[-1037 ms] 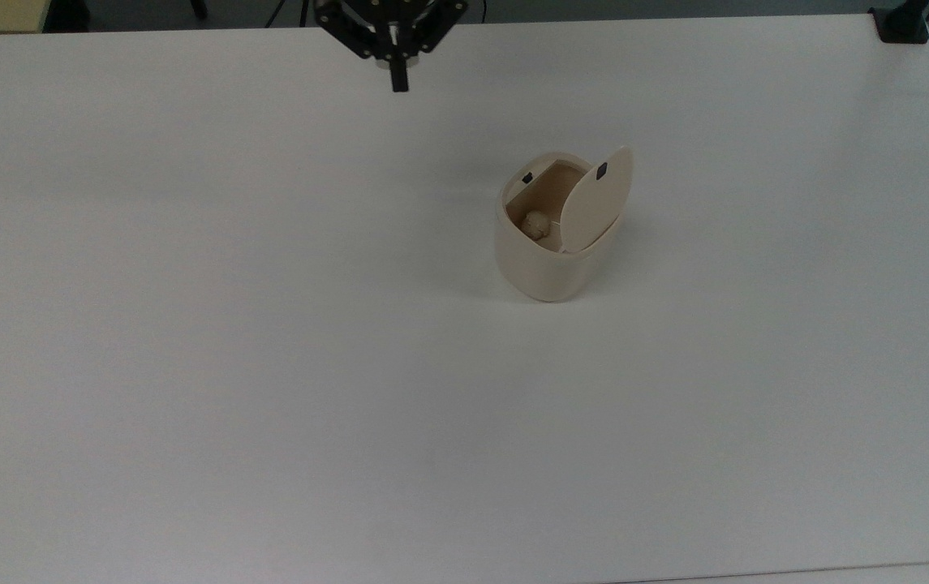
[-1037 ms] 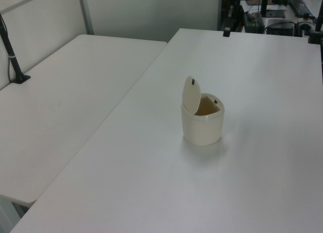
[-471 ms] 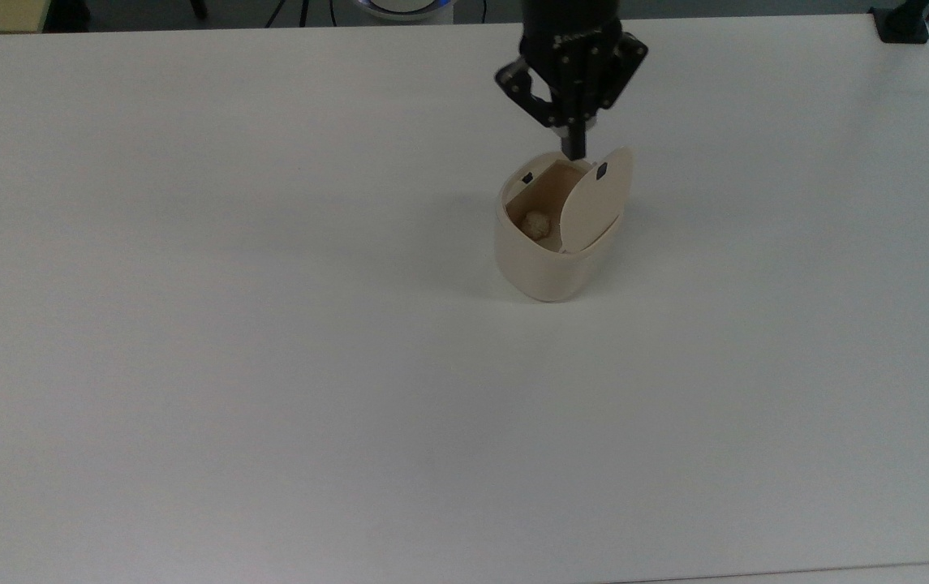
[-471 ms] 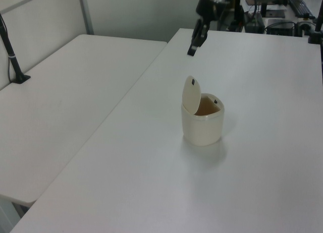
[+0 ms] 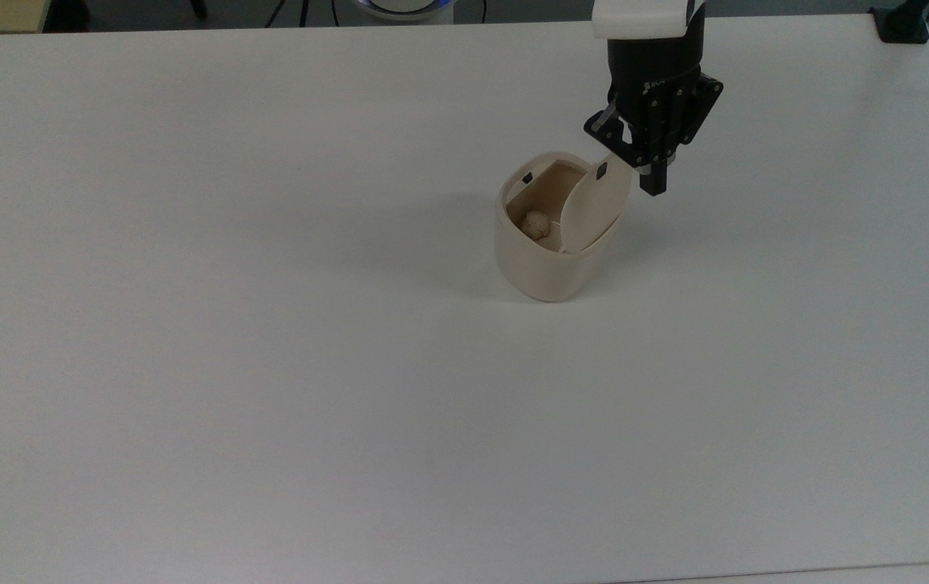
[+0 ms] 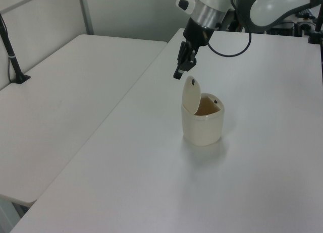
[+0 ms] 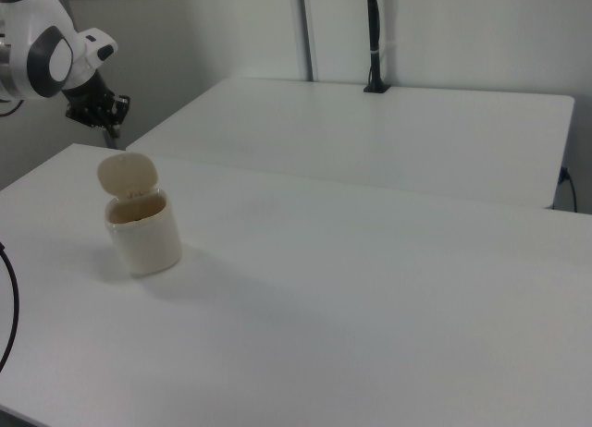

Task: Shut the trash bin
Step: 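Move the gripper over the open lid of the cream bin, then push the raised lid down onto the bin opening with the gripper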

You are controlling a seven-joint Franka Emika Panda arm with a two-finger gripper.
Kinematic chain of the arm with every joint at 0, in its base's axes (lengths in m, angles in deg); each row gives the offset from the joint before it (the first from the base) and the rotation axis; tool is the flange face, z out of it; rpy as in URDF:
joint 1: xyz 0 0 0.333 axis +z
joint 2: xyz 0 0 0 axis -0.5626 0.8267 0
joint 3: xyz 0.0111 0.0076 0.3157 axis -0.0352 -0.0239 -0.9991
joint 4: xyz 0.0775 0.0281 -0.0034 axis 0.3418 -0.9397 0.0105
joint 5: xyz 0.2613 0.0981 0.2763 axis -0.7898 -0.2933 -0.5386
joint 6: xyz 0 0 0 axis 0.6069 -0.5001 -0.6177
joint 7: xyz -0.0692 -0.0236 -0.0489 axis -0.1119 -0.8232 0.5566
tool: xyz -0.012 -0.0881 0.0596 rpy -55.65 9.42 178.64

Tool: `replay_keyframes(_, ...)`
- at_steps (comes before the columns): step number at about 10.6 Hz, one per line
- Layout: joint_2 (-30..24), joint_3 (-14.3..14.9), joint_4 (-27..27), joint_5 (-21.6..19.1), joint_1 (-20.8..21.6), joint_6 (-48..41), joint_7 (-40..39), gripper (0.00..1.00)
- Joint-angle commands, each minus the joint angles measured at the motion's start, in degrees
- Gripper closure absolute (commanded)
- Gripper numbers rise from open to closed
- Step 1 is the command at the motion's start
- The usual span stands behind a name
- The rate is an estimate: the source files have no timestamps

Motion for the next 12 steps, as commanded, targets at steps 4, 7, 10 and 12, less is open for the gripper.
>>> replay_keyframes(4,-0.25,1.12,-0.05,7.18,0.25,-14.91,-6.44,1.0)
replay_keyframes(7,-0.52,1.38,-0.4,8.41,-0.01,-22.41,-9.01,1.0)
replay_keyframes(10,1.5,1.38,-2.07,10.26,-0.01,-22.25,-8.57,1.0)
replay_keyframes(12,2.73,1.38,-2.59,10.26,-0.28,-22.07,-8.48,1.0)
